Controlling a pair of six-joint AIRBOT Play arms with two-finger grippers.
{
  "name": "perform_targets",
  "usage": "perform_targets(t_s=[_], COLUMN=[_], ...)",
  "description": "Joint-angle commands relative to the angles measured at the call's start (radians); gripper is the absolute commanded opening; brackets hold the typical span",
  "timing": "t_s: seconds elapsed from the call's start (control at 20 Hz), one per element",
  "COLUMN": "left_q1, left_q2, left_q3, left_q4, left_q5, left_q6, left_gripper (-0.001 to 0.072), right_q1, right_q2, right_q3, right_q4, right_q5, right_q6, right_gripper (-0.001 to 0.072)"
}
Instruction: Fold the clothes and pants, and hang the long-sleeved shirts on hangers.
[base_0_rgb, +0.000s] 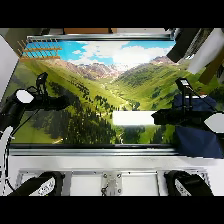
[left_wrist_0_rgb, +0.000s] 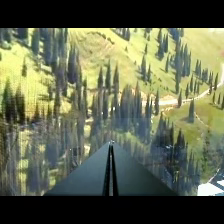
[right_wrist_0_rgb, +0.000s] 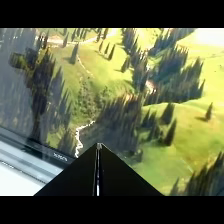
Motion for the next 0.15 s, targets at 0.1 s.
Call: perform_targets(t_s=[0.1], left_q1=[-0.001], left_q2=[0.0], left_q3=[0.0], left_q4=[0.0], left_q5=[0.0], left_q6=[0.001], left_gripper=[0.0008], right_q1=[0.002], right_q2=[-0.001], right_q3=[0.001], right_q4=[0.001], right_q5=[0.0], right_q6=[0.0], right_gripper=[0.0022])
